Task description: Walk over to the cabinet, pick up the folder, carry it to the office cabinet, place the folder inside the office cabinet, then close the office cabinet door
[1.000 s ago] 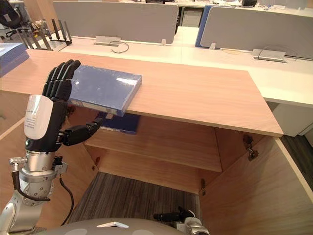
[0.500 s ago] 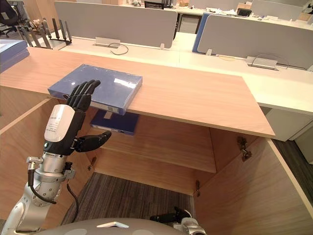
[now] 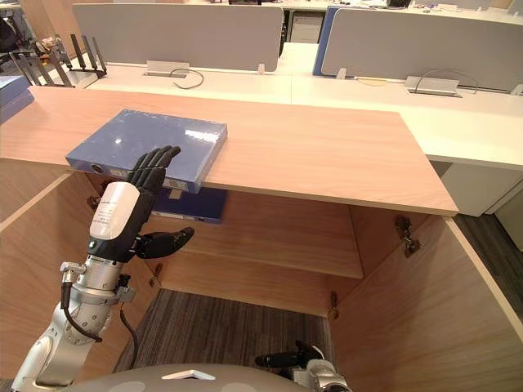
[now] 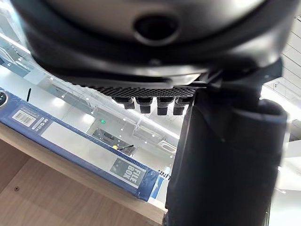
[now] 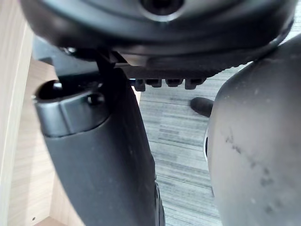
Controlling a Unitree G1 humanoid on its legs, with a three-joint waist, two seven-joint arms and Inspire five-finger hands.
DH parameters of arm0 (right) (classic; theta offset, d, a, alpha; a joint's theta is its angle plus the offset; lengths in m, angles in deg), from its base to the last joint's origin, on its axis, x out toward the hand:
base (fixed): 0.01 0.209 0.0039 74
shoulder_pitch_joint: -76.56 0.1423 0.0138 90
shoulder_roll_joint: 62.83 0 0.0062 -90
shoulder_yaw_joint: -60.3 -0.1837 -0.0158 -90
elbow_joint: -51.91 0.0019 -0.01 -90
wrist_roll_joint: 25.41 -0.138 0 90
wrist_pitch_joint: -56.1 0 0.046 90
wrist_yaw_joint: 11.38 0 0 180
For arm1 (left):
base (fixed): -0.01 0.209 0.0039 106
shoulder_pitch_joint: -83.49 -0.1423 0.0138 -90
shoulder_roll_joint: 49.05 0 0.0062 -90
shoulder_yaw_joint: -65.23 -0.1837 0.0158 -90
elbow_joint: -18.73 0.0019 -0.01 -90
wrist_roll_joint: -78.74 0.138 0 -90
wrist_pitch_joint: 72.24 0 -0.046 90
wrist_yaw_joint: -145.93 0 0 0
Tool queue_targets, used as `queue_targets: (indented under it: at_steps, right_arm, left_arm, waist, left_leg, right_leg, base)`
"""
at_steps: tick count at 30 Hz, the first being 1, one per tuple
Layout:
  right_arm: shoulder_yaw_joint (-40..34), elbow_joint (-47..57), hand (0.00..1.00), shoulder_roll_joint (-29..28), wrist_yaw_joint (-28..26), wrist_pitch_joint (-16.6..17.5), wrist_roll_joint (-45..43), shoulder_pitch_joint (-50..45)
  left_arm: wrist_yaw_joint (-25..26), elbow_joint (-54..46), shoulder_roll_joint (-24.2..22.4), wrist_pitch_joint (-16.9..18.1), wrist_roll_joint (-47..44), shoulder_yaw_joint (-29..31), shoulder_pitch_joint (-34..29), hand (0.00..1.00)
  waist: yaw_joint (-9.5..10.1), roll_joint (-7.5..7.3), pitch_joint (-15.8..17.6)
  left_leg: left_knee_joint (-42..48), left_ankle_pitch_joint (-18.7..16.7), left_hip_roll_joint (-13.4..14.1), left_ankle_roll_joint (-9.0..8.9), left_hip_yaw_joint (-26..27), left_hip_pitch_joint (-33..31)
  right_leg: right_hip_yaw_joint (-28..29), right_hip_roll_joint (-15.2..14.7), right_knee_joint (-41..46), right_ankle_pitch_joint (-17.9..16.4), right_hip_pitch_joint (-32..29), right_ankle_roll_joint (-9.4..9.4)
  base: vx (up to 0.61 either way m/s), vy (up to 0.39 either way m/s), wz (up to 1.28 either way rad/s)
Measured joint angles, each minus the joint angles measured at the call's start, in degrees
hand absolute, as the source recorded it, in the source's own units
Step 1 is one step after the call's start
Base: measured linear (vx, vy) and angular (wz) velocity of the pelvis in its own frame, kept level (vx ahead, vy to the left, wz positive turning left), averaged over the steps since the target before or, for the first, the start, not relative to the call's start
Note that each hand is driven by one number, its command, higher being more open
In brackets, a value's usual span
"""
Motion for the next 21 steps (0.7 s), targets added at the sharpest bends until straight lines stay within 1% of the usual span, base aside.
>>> queue_targets:
  at_steps: [3, 7, 12, 16, 21]
  right_arm:
    - [0.0, 0.0, 1.0, 0.0, 0.1, 0.0, 0.0, -0.1]
    - [0.0, 0.0, 1.0, 0.0, 0.1, 0.0, 0.0, -0.1]
    - [0.0, 0.1, 1.0, 0.0, 0.1, 0.0, 0.0, 0.0]
    - [0.0, 0.1, 1.0, -0.1, 0.1, 0.0, 0.0, -0.2]
    - [0.0, 0.1, 1.0, -0.1, 0.1, 0.0, 0.0, -0.1]
  left_arm:
    - [0.0, 0.1, 0.6, 0.0, 0.3, -1.3, 1.0, 1.0]
    - [0.0, 1.1, 0.9, 0.1, 0.7, -3.6, 1.4, 1.0]
    - [0.0, 3.9, 0.9, 0.0, 1.0, -3.7, 1.5, 1.0]
    - [0.1, 4.9, 1.0, 0.0, 1.0, -3.9, 2.0, 1.0]
    - [0.2, 7.8, 1.7, -0.1, 2.6, -5.0, 3.3, 1.0]
  waist:
    - [0.09, -0.03, -0.1]
    - [-0.35, 0.03, -0.4]
    - [-1.04, -0.03, -0.6]
    - [-1.21, -0.32, -0.9]
    - [-1.48, -0.24, -0.9]
  left_leg:
    - [0.0, 0.0, 0.0, 0.0, 0.0, 0.0]
    - [0.0, 0.0, 0.0, 0.0, 0.1, 0.0]
    - [0.0, 0.0, 0.0, 0.0, 0.3, 0.0]
    - [-0.2, 0.0, 0.0, 0.02, 0.5, 0.1]
    - [-1.2, 0.2, 0.1, 0.26, 0.6, 1.0]
  right_leg:
    - [0.0, 0.0, 0.0, 0.0, 0.0, 0.0]
    - [0.1, 0.0, 0.0, 0.1, 0.0, -0.03]
    - [0.2, 0.0, 0.0, 0.2, -0.2, -0.04]
    - [0.4, 0.1, 0.0, 0.2, -0.3, -0.04]
    - [0.4, 0.1, -0.4, 0.5, 0.1, -0.04]
  base:
    - [0.0, 0.0, 0.0]
    - [0.0, 0.0, 0.0]
    - [0.0, 0.004, -0.01]
    - [0.0, 0.006, -0.01]
    - [0.0, 0.003, -0.01]
